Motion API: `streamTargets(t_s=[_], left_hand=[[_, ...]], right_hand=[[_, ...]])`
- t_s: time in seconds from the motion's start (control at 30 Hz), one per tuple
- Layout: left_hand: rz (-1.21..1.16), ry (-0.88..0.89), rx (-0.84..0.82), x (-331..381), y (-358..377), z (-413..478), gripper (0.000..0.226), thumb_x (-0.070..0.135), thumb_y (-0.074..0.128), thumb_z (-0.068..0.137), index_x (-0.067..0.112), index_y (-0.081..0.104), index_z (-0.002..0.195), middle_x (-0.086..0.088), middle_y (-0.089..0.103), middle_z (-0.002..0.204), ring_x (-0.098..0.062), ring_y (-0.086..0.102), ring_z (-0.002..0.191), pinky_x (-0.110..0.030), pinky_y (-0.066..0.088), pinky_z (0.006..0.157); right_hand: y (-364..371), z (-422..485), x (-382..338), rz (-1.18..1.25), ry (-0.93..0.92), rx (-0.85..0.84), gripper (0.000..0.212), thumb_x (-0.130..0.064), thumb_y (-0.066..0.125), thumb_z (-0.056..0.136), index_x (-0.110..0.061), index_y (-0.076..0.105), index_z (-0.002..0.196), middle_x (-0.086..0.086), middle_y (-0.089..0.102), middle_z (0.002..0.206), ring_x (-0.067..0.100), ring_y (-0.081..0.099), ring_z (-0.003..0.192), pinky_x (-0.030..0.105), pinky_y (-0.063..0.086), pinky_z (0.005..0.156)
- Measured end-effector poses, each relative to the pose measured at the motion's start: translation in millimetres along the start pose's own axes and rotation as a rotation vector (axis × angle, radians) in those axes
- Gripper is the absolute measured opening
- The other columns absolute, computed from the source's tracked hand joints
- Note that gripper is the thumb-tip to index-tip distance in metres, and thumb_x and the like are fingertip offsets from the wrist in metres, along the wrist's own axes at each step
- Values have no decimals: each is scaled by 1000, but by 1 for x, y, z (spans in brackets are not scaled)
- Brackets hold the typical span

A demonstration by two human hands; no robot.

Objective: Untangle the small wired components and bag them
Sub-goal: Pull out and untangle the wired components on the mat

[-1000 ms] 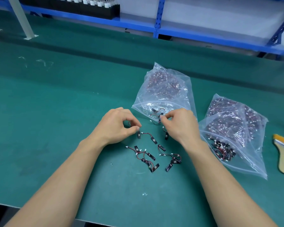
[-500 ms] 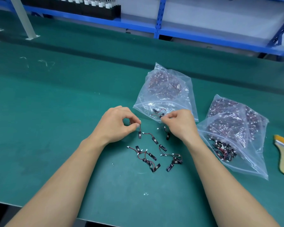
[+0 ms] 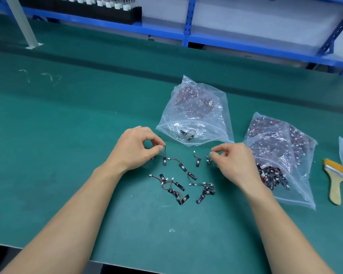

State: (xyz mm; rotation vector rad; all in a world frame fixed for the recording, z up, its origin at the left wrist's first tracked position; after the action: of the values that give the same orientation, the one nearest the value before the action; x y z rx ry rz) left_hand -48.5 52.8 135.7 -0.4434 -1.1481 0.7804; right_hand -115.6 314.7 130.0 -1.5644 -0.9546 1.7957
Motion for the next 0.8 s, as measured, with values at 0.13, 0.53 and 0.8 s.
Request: streamTargets(t_s=[0.13,0.53,0.8], left_hand=[[0,7,13,-1,-1,1,15,16,78,81,32,77,79,21,64,73,10,49,74,-5,31,67],[-7,9,11,0,0,0,16,19,78,82,34,77,81,23,62,72,2,46,68,-16,33,65],[-16,18,5,1,0,0,15,19,78,82,34,77,81,22,62,71,-4,46,66,-20,34,64]], right_hand=[[1,-25,-25,-18,-150,-7,15,-42,70,84,-31,74,75,-15,62,58,12,61,66,36,54,69],[49,-82,-58,-409,-256,-182,54,-79,54,78,-34,62,107,-14,51,105,14,58,102,32,38,67],[46,-102,-55,-279,-413,-378,19,-49,60,88,-40,67,104,-18,55,97,6,55,88,29,45,73]])
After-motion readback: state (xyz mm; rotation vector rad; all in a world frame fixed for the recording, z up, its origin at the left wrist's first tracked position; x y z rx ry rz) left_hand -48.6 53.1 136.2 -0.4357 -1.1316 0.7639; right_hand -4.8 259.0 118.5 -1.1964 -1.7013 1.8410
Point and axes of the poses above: each hand's wrist, its own z-axis towards the middle knuckle, its own y-axis out of the palm, x = y × z, the point moved 7 cm from there along z, towards the middle knuckle
